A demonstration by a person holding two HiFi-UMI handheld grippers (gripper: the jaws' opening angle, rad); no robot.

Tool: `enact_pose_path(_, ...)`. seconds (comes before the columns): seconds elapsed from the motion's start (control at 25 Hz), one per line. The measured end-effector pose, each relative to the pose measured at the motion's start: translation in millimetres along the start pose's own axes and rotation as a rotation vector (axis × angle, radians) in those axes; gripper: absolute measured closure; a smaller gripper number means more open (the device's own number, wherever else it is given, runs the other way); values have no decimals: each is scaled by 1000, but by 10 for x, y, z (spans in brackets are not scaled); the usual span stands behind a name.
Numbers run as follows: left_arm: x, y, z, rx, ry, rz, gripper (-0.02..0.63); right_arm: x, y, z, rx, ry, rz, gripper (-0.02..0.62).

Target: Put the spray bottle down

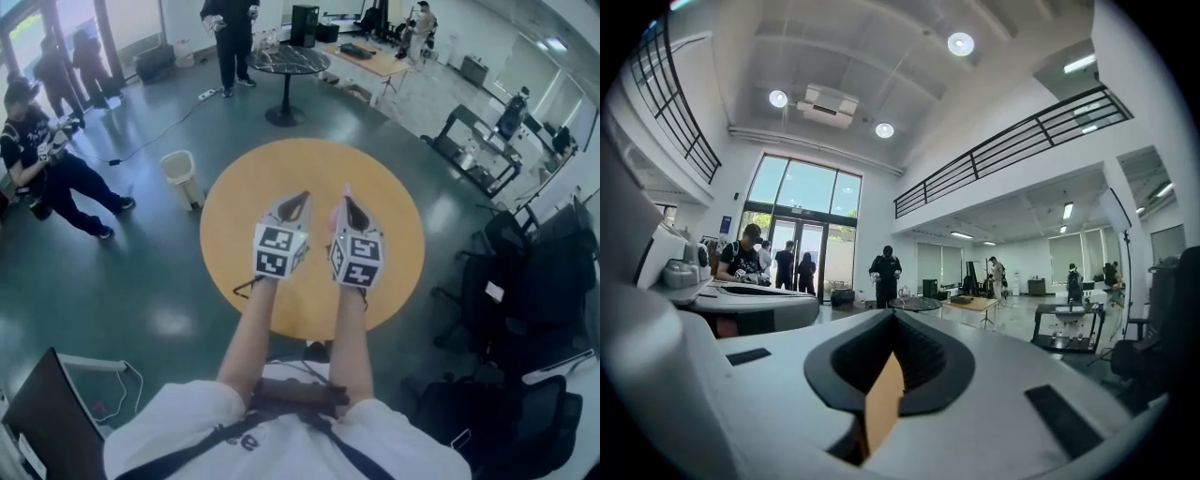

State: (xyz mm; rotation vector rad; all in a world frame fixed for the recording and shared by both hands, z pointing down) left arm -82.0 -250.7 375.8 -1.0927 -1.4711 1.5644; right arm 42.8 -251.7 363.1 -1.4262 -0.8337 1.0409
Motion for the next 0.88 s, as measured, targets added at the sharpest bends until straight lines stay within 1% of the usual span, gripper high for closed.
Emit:
enact_pose_path(0.24, 76, 57, -114, -3, -40, -32, 595, 190, 69, -41, -6, -36, -24, 581)
enact_pose_path(0.6, 83, 37, -245, 24, -88, -22, 595, 388, 109, -137, -11, -93, -40, 581)
enact_pose_path(0.88, 133, 48, -342, 16, -105, -41, 595, 518, 92, -163, -11, -108, -45, 581)
Point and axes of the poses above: the fingertips, and each gripper's own axes: x backward along the fingers, z to its left, y out of its top, the point moved 5 cm from there along x, backward along the fingers, and after that the axes turned 5 degrees about z, right-handed, at the moved point
